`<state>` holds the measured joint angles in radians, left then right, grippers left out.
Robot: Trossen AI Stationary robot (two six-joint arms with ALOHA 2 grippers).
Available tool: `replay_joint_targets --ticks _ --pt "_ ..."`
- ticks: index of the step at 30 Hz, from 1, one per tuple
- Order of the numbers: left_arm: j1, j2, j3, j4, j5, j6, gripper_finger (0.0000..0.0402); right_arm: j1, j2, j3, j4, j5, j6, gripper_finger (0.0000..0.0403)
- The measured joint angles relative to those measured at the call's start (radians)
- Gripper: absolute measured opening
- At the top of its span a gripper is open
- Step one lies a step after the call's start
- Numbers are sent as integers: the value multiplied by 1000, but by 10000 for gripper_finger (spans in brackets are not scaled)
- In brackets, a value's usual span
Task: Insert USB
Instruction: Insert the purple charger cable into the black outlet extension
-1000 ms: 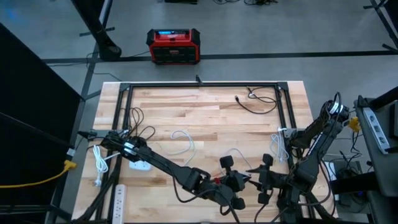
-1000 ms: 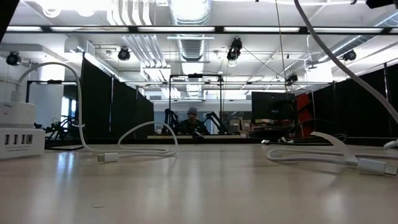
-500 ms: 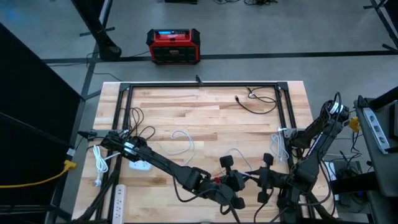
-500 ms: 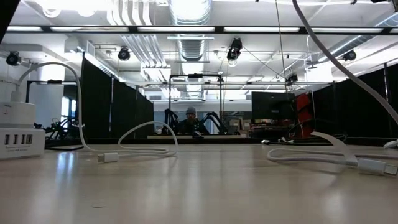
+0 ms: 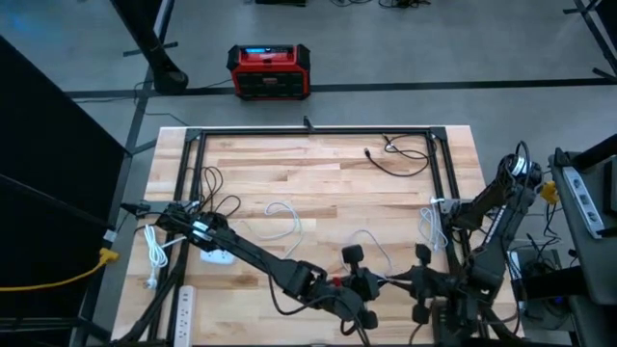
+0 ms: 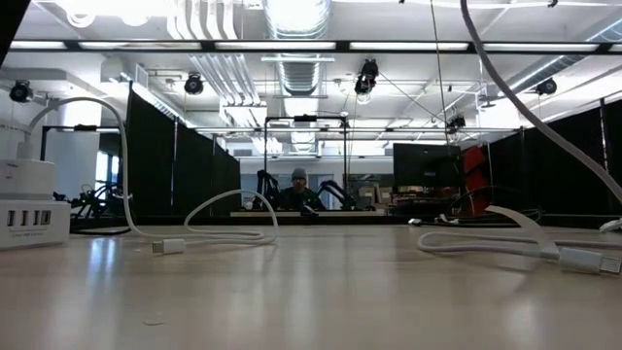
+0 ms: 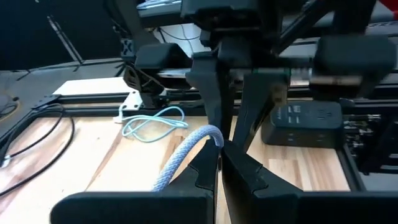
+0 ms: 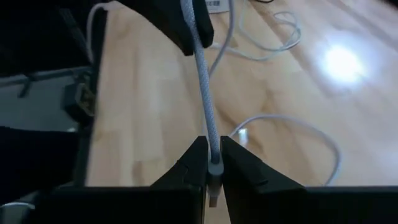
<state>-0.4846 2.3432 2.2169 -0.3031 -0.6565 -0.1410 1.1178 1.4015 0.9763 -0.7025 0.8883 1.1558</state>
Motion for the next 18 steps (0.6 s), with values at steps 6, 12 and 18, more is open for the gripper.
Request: replay_joint_targets --ticks 6,12,18 --pt "-9 -4 2 9 -10 0 12 57 9 -3 -23 -125 107 16" --pt "-15 -3 2 -2 -9 0 15 108 30 -3 -97 -161 262 16" --pt "-17 -2 1 -16 -8 0 15 178 36 -2 -123 -199 415 16"
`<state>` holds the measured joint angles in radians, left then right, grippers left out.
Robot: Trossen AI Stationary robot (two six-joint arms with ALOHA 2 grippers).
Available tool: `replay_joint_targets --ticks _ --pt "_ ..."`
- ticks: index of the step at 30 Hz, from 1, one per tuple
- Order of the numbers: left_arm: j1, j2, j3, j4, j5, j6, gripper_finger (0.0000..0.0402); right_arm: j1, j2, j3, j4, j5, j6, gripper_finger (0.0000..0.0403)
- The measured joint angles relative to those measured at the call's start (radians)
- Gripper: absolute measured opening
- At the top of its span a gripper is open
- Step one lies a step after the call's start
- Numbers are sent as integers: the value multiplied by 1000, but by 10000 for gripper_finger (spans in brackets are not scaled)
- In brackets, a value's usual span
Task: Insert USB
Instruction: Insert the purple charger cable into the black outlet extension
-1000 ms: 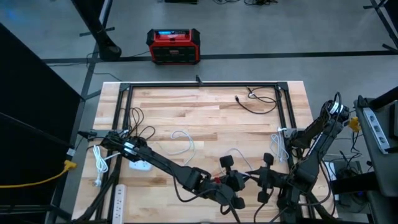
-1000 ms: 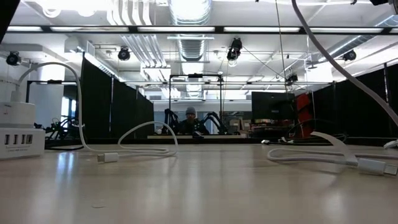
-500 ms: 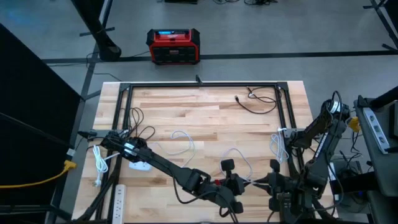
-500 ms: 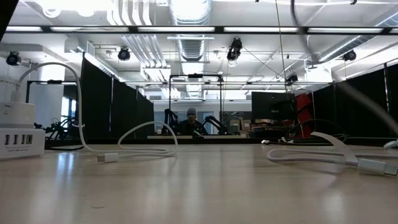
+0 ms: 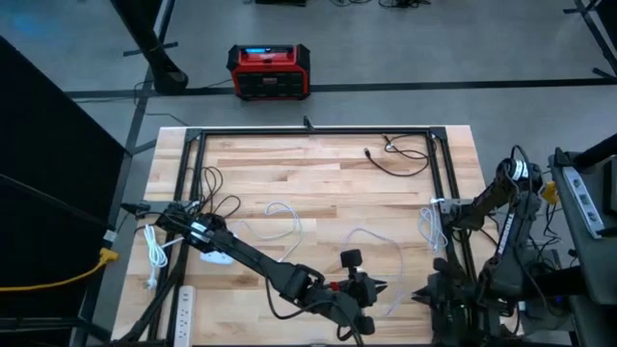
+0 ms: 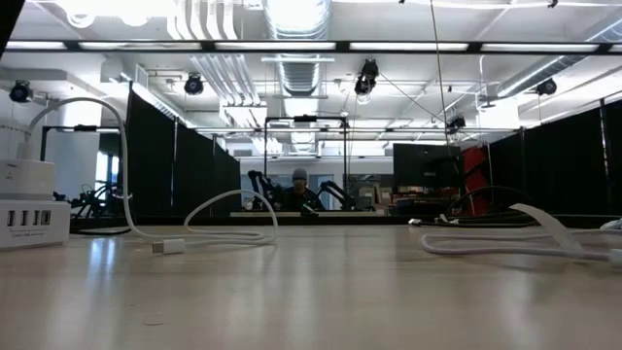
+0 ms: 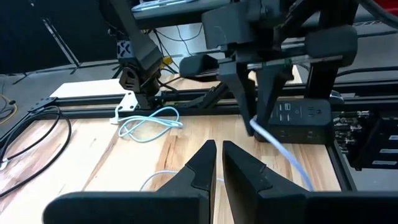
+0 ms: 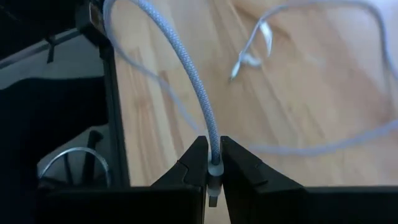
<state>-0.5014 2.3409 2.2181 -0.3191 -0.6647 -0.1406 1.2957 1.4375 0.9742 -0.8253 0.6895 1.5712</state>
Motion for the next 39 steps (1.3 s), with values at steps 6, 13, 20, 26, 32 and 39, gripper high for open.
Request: replay_joint_targets --ticks 6,13,20,26,32,39 --pt "0 0 0 -16 0 -4 15 64 54 0 1 -51 149 16" --pt "3 0 0 -26 -3 -19 15 108 150 40 -40 -98 237 16" --pt "7 0 0 -28 -4 -37 15 116 187 164 -265 -171 235 16" --pt "5 0 -1 -21 20 -36 15 123 164 222 -338 -176 214 16" --pt "-6 1 -1 -1 123 -24 15 125 147 247 -339 -264 161 16" --pt "-16 2 -51 156 220 19 15 99 115 245 -490 -230 138 16"
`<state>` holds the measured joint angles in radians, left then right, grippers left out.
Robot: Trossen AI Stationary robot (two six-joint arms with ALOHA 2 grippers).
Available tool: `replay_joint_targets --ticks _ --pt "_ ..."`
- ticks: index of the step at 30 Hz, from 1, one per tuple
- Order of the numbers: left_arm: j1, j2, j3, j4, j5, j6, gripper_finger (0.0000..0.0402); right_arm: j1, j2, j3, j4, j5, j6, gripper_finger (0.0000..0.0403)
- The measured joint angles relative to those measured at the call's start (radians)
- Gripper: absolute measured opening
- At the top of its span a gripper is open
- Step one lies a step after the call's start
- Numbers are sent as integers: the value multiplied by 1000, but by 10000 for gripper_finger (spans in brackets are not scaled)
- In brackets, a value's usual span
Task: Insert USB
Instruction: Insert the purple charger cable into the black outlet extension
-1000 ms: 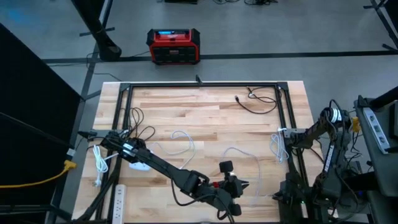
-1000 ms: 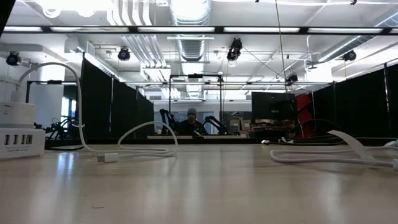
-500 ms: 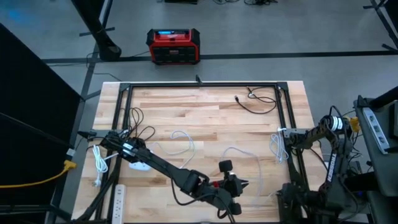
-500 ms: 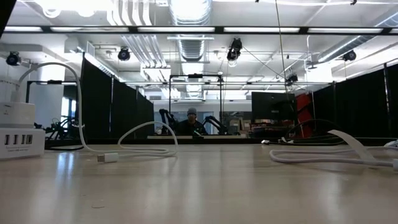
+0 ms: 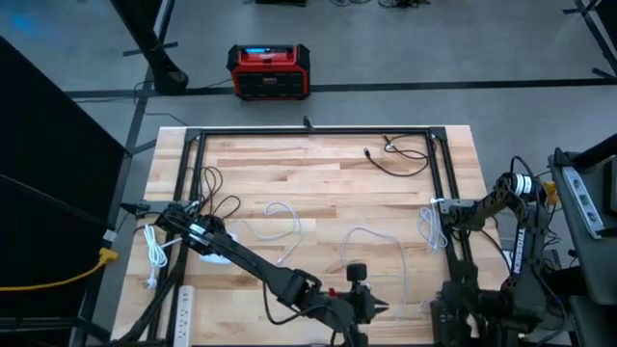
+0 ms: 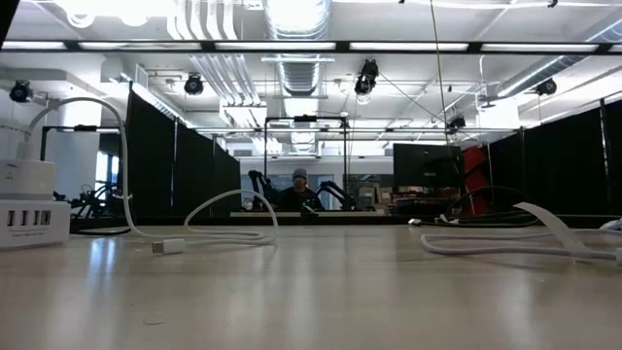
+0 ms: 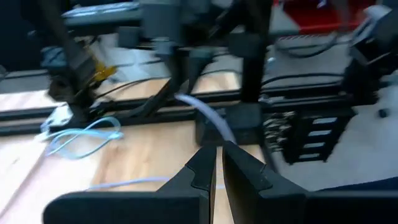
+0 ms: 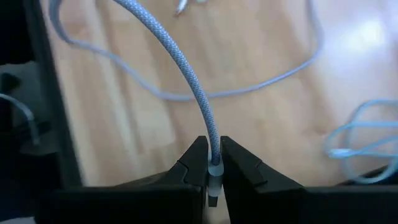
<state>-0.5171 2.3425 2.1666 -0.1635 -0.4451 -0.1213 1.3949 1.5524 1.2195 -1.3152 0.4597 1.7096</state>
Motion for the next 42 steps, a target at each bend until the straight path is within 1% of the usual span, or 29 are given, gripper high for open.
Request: replay_joint_targets --ticks 4,8,11,14,15,18,22,24,27,28,29,33,38,40,42 --pt "1 0 -53 140 81 11 15 -13 -73 -1 -51 90 -27 16" --pt "1 1 -71 194 104 35 15 -33 -164 -14 -69 166 -83 16" --pt "1 1 -80 245 122 52 13 -73 -225 -34 -68 178 -145 16" --pt "1 8 -83 322 202 75 3 -125 -279 -58 -69 179 -216 16" --pt "1 12 -81 355 214 78 2 -142 -292 -64 -69 180 -238 16" --pt "1 40 -56 370 259 85 0 -190 -332 -71 -64 180 -314 16" --pt "1 106 0 355 286 67 0 -231 -389 -71 -59 182 -401 16" --pt "3 148 61 356 329 63 0 -245 -424 -71 -59 181 -428 16" --pt "7 227 193 349 374 72 0 -248 -467 -71 -57 180 -453 16" --pt "9 234 185 381 384 82 0 -248 -477 -71 -53 179 -457 16" --pt "11 230 152 438 387 92 0 -248 -487 -71 -52 180 -463 16" --pt "30 232 150 358 377 85 0 -248 -500 -72 -42 180 -466 16" --pt "35 228 190 244 310 113 0 -248 -482 -72 -37 179 -472 16" --pt "36 228 188 229 301 129 0 -248 -473 -72 -33 164 -472 16" --pt "36 228 187 201 297 134 0 -248 -466 -73 -29 125 -473 16"
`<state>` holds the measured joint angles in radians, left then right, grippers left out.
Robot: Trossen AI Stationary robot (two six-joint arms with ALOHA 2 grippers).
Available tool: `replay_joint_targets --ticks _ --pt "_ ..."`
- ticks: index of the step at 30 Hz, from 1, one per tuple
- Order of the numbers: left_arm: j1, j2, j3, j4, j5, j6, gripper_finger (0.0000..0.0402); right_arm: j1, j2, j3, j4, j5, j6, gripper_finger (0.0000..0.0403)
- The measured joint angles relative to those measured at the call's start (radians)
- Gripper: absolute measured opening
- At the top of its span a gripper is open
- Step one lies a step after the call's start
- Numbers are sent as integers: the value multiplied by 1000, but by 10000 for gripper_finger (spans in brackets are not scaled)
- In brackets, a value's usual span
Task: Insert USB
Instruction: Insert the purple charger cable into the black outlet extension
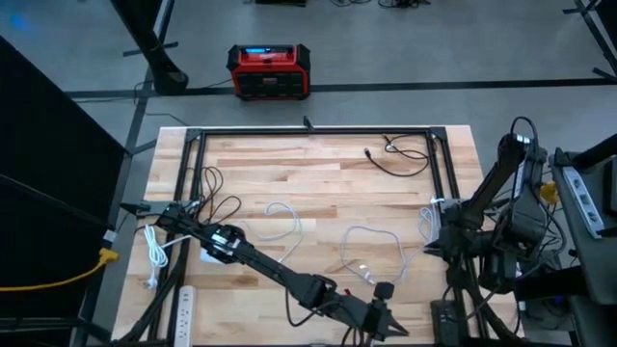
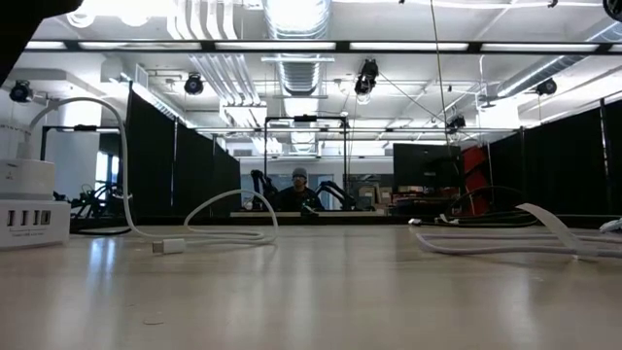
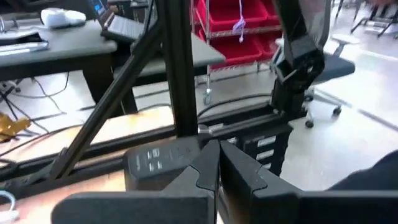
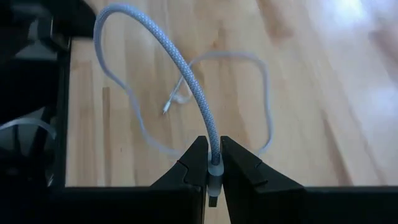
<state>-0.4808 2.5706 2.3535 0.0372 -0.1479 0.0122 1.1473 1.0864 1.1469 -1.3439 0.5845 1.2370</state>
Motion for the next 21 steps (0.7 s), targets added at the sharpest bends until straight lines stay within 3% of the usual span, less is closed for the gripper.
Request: replay_joint_targets --ticks 3,8,21 --pt "1 -1 0 -80 -49 1 0 0 20 -7 73 -106 -49 16" --pt "-2 -1 -2 -194 -175 -6 0 0 73 -48 342 -267 -161 16" --pt "-3 -2 -2 -224 -183 -25 0 2 381 -83 653 -472 -163 16"
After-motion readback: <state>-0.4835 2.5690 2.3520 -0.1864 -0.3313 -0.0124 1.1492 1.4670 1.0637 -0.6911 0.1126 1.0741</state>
